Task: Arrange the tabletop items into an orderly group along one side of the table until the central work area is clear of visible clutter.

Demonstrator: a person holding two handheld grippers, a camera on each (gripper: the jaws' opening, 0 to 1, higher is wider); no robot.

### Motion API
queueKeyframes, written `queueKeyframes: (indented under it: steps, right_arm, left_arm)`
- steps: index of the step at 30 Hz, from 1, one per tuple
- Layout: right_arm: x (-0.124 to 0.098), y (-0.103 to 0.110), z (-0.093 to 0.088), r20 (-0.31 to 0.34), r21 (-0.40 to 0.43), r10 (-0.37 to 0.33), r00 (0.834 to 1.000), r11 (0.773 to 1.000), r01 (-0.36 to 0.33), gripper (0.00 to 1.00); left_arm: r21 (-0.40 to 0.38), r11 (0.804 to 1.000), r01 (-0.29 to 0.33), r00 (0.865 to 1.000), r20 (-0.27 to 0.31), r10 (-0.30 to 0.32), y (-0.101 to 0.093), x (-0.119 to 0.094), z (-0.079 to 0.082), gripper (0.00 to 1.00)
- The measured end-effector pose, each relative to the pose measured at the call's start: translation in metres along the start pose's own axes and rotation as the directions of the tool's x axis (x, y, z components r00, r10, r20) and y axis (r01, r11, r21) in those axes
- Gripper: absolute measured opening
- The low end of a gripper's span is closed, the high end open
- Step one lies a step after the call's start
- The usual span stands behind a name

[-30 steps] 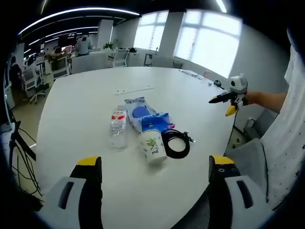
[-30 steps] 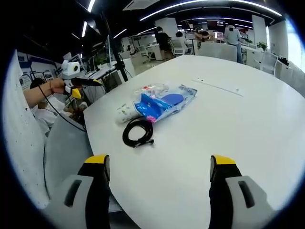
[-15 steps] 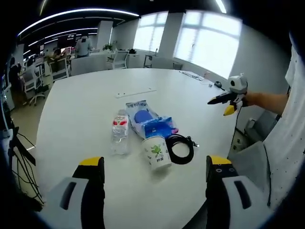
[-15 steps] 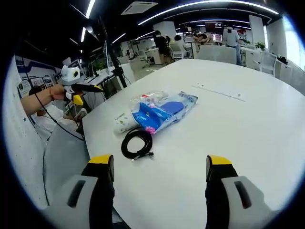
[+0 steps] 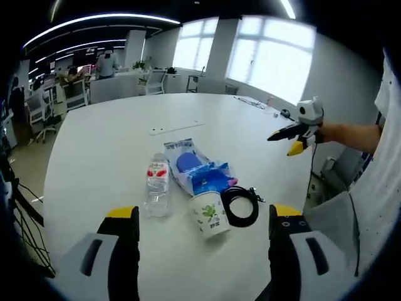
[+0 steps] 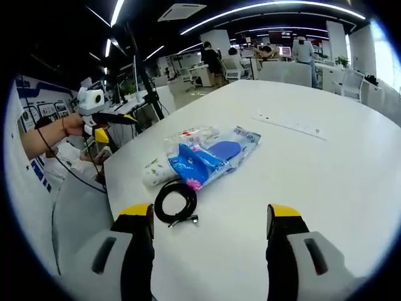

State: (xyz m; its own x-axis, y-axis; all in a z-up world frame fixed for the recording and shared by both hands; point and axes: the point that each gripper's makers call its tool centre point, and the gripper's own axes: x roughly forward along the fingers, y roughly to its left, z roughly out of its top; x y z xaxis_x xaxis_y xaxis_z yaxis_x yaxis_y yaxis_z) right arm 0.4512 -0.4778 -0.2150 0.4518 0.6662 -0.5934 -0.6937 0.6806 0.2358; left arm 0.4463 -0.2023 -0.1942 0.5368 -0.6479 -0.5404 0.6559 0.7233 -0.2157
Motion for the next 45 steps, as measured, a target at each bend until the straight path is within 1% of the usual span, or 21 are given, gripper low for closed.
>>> queueKeyframes:
  steps: [6,11,16,21,24,27,32,36,39,45]
  right_arm:
    - [0.012,-0.003,0.005,0.004,0.012,-0.009,1.000,1.000,0.009,0.69]
    - [0.021,-0.004,0.008,0.006,0.017,-0.011,1.000,1.000,0.011,0.66]
    - [0.032,-0.004,0.012,0.010,0.043,-0.015,1.000,0.999,0.014,0.62]
    - [0.045,-0.007,0.014,0.000,0.040,-0.035,0.999,0.999,0.035,0.58]
    - [0.053,-0.008,0.018,0.009,0.063,-0.036,0.999,0.997,0.035,0.55]
    - [0.060,-0.012,0.018,0.004,0.074,-0.048,0.999,0.996,0.047,0.53]
    - [0.070,-0.017,0.019,0.008,0.124,-0.057,0.998,0.991,0.055,0.49]
    - [0.074,-0.017,0.020,0.004,0.131,-0.059,0.998,0.990,0.058,0.44]
    - [0.080,-0.018,0.019,-0.004,0.154,-0.064,0.998,0.986,0.063,0.42]
    - [0.092,-0.016,0.016,-0.020,0.163,-0.063,0.998,0.984,0.065,0.38]
  left_arm:
    - [-0.003,1.000,0.004,1.000,0.010,-0.004,0.003,0.009,0.007,0.84]
    - [0.002,1.000,0.016,1.000,0.005,-0.016,0.004,0.018,0.009,0.83]
    - [0.004,1.000,0.024,1.000,0.006,-0.024,0.008,0.027,0.012,0.81]
    - [0.002,1.000,0.025,1.000,0.011,-0.025,0.011,0.037,0.017,0.79]
    - [-0.002,0.999,0.032,0.999,0.016,-0.032,0.012,0.042,0.019,0.78]
    - [-0.001,0.999,0.034,0.999,0.011,-0.034,0.013,0.047,0.019,0.76]
    - [0.003,0.999,0.034,0.999,0.000,-0.034,0.015,0.056,0.018,0.73]
    - [-0.002,0.999,0.033,0.999,-0.011,-0.033,0.016,0.064,0.017,0.66]
    - [0.006,0.999,0.036,0.999,-0.021,-0.036,0.015,0.071,0.015,0.63]
    - [0.008,0.999,0.052,0.998,-0.037,-0.052,0.013,0.085,0.013,0.59]
